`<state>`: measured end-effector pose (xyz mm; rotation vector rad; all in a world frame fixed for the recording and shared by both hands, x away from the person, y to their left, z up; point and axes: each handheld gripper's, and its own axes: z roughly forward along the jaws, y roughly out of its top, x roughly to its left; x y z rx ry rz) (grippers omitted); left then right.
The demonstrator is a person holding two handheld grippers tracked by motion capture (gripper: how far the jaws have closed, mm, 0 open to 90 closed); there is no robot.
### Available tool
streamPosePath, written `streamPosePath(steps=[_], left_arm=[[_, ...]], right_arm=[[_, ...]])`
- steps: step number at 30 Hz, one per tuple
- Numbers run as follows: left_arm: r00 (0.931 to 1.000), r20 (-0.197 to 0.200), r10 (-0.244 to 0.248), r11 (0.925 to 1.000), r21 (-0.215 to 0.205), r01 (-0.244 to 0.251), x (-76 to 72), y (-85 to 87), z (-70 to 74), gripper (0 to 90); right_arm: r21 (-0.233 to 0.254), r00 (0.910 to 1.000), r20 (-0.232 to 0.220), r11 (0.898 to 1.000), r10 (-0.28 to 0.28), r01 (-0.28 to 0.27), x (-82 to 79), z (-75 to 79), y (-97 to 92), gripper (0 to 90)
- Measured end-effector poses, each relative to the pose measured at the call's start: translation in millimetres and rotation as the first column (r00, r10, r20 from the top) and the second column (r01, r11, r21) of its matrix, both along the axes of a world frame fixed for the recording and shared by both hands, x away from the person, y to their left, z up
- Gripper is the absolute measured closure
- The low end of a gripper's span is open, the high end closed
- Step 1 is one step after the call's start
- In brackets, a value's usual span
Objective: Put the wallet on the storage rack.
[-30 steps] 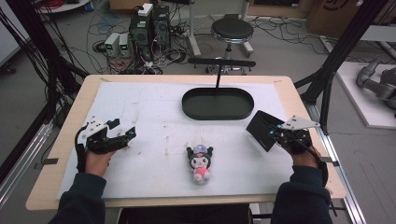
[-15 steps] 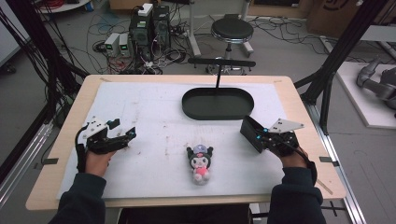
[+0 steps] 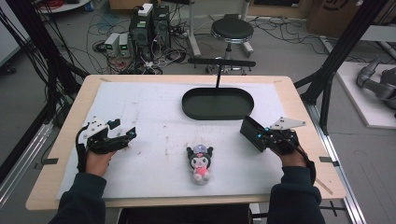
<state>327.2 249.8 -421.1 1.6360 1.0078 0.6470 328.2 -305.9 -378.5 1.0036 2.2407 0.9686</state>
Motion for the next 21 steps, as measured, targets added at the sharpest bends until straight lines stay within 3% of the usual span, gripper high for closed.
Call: streamPosePath(steps=[3,7,10,13,17,21], left_arm=[[1.0,0.0,0.002,1.0,-0.002,-0.002,-0.2,0.1,0.0,24.5],[1.0,0.001,0.001,1.0,0.0,-0.001,0.3,0.0,-0.3,25.0],[1.0,0.002,-0.004,1.0,0.004,0.004,0.6,0.0,-0.4,25.4],[1.0,0.001,-0.004,1.0,0.004,0.004,0.6,-0.2,-0.4,25.6],[1.0,0.002,-0.003,1.0,0.003,0.003,0.3,-0.3,-0.2,25.7],[1.0,0.003,-0.002,1.0,0.006,0.002,0.0,-0.4,-0.1,25.7]], right_arm=[[0.017,0.9999,-0.01,1.0,-0.006,0.006,0.4,0.5,0.0,85.5],[0.078,0.9989,-0.046,0.997,-0.014,0.017,1.4,1.6,-0.5,85.2],[0.077,0.9993,-0.036,0.997,-0.012,0.015,1.2,1.3,0.4,83.5],[0.08,0.9997,-0.024,0.997,-0.003,0.005,0.3,1.9,0.8,77.8],[0.073,0.9999,0.011,0.997,0.001,-0.002,-0.9,2.5,1.7,63.8],[0.046,0.9971,0.076,0.999,-0.001,-0.003,-3.9,3.2,3.0,49.0]])
